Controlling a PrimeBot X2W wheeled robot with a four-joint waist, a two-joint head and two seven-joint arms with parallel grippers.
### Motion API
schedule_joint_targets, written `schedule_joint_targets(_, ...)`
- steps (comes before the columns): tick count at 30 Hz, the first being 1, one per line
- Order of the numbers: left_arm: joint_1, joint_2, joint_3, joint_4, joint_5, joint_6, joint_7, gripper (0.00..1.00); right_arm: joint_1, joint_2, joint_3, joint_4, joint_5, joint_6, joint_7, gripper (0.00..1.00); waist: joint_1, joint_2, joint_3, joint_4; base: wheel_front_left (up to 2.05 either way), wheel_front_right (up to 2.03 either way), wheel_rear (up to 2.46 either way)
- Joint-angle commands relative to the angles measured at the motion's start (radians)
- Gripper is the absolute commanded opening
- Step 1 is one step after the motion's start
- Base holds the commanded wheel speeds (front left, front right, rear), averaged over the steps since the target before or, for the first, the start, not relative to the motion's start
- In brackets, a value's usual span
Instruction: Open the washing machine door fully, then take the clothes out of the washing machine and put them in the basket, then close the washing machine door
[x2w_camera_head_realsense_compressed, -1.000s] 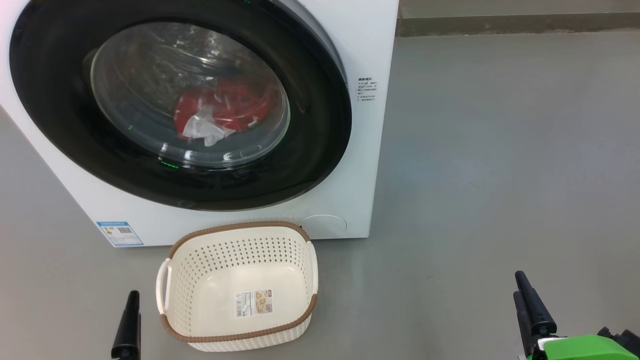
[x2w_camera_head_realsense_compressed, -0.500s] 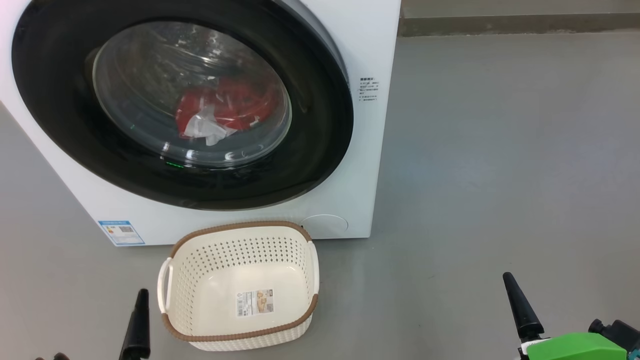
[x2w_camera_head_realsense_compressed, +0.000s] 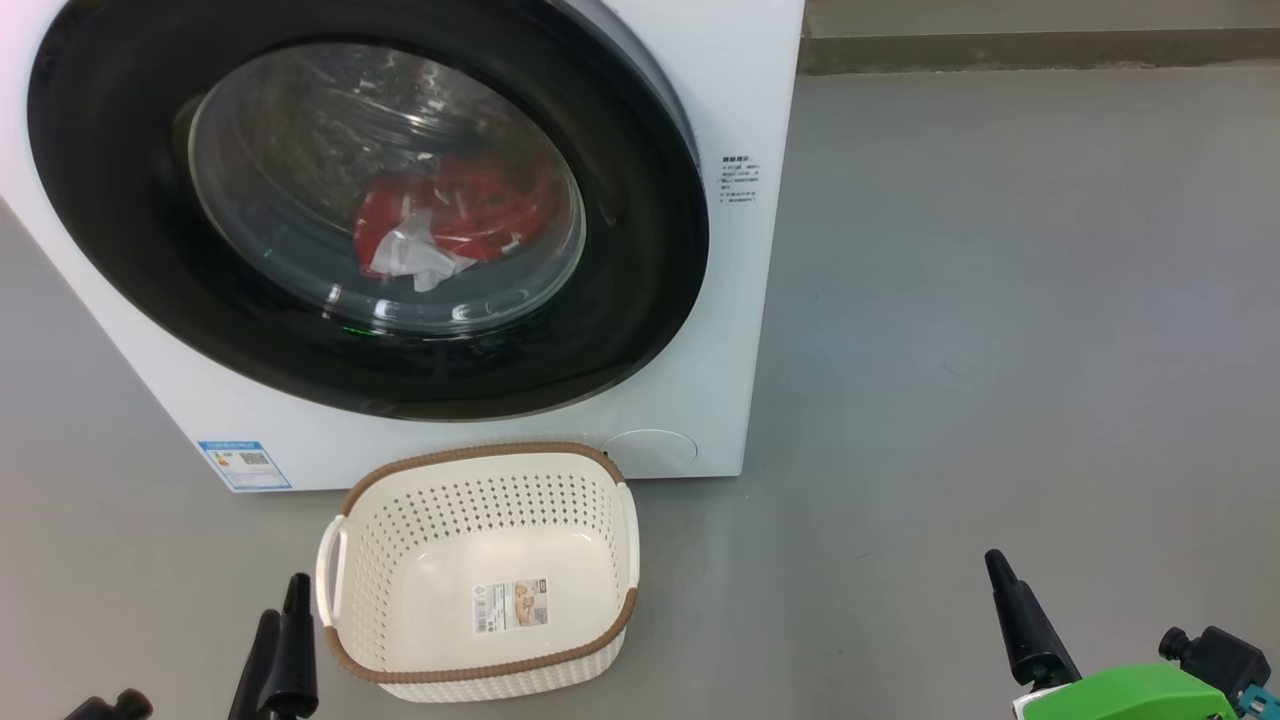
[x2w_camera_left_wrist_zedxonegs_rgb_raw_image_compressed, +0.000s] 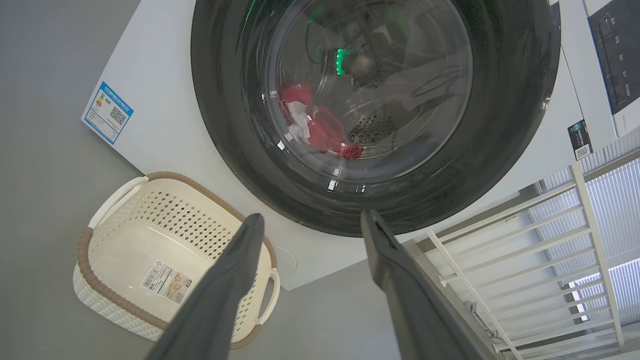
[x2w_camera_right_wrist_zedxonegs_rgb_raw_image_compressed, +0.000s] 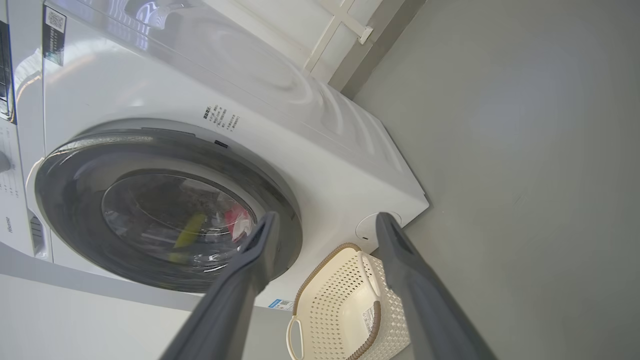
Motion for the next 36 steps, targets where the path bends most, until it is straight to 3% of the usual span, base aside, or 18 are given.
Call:
schedule_joint_targets(1,-0.008,0.025,0.009,-0.031,0.033,-0.002,-0.013,1.0,-0.024,-0.017,0.012,-0.022,-0.037,0.0,-0.012,1.0,-0.0001,0.0,0.0,0.0,0.0,0.0,0.0)
schedule_joint_targets(36,0.013,0.042,-0.024,-0.069,0.428,-0.003,-0.11,1.0,-0.013,-0.024,0.04,-0.038,-0.411,-0.001,-0.109,1.0,-0.0001,0.0,-0.001,-0.001,0.0,0.0,0.0)
